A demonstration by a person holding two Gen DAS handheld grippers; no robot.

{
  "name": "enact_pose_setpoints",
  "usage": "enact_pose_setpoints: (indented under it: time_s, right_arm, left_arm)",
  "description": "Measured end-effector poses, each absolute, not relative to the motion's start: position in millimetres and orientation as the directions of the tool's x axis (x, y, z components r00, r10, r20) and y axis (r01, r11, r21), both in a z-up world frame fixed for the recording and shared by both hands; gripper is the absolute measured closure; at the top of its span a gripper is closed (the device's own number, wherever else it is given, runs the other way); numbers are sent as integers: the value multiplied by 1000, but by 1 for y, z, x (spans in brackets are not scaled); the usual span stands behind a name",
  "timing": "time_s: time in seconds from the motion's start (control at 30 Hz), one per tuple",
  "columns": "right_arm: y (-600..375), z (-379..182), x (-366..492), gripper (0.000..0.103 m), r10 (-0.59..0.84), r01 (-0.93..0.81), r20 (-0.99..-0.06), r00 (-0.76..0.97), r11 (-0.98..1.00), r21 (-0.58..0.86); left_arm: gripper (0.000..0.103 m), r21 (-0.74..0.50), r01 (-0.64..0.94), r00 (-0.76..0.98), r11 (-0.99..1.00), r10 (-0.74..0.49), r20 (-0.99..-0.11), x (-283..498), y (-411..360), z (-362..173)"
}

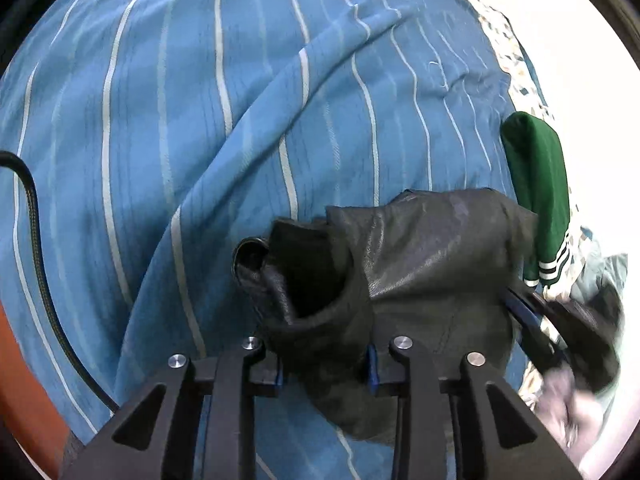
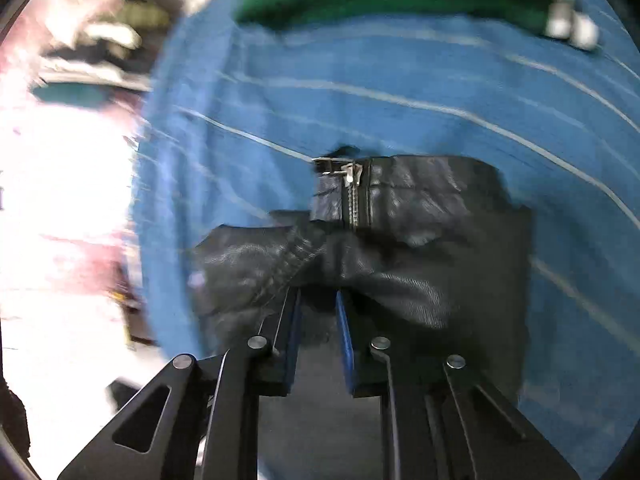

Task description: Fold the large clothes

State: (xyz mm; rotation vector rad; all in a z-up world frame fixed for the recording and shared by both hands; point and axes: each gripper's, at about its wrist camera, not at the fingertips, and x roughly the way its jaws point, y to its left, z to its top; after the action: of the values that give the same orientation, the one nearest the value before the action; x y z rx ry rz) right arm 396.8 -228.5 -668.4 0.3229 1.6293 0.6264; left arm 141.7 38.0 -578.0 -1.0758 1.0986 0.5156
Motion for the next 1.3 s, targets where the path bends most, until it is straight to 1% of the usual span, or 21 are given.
enact_pose_setpoints:
  time_s: [0.03,0.07,0.17,0.2,0.23,0.27,0.33,0.4,0.5,0.57,0.73,0.83,0.9,0.93,1.0,1.07,1.1,1.17,1.2,1.23,1.3]
  right_arm:
    - [-219,-680,402,93,523,-147,-834,-175,823,548]
    - [-216,-683,408,94,524,-135,-831,-185,824,550]
    - [-226,-667,414,89,554,-103,-801,-227,804,585]
    - [-237,-659,412,89,583,-80,-780,-226,787,612]
    - [-251,-651,407,86,617,-58,-757,-217,766,641]
    - [-265,-644,403,77,628,-48,-753,-199,761,647]
    - [-289,-630,391,64,615,-42,-772,-160,777,628]
    - [-315,-623,377,64,607,-17,-783,-137,789,615]
    - [-344,-622,357,64,594,26,-795,-122,803,595]
    - [-356,-628,346,64,595,53,-796,-116,804,593]
    - [-365,-648,339,64,601,105,-793,-102,799,593]
    - [-365,-653,343,64,587,95,-805,-94,810,579]
    - [-365,-654,345,64,579,90,-810,-91,815,573]
    - [-367,-655,346,64,574,82,-814,-93,819,568]
    - [-371,-655,349,64,566,80,-820,-91,824,560]
    - [-380,-658,351,63,572,88,-814,-95,820,566]
    - [-384,-660,352,58,587,91,-804,-99,810,580]
    - [-391,-667,354,22,660,88,-743,-112,752,654]
    - [-393,-675,354,18,731,87,-671,-122,682,727]
    - [-394,-687,354,18,791,96,-596,-142,610,787]
    - [-394,-717,353,18,836,142,-513,-196,541,829]
  left_arm:
    - [74,-442,-782,415,440,-163,-895,142,40,-577]
    - [73,-453,-774,420,442,-177,-890,142,41,-575]
    - [72,-498,-757,425,423,-260,-867,138,48,-566]
    - [69,-513,-748,421,420,-297,-857,137,48,-559]
    - [64,-513,-741,409,433,-316,-856,137,45,-552]
    - [59,-494,-736,383,463,-316,-868,137,42,-542]
    - [26,-392,-721,315,571,-233,-920,138,36,-516]
    - [18,-305,-685,281,661,-146,-949,139,28,-492]
    - [16,-215,-606,276,766,-51,-960,165,14,-470]
    - [16,-172,-570,273,803,-11,-962,198,6,-470]
    - [16,-208,-509,292,835,-60,-954,306,-1,-508]
    - [16,-162,-483,196,860,-74,-978,352,-4,-555]
    - [11,-120,-452,102,884,-82,-991,370,-6,-594]
    - [6,-123,-448,97,886,-89,-991,372,-5,-605]
    - [5,-136,-442,119,886,-92,-989,368,-3,-603]
    - [5,-148,-464,145,873,-90,-985,357,2,-586]
    - [6,-150,-478,159,866,-82,-984,348,5,-576]
    - [6,-183,-521,206,834,-85,-975,320,14,-551]
    - [6,-208,-545,230,812,-94,-969,304,18,-540]
    - [6,-240,-575,252,782,-110,-962,283,22,-530]
    - [6,-299,-623,283,723,-148,-948,243,26,-518]
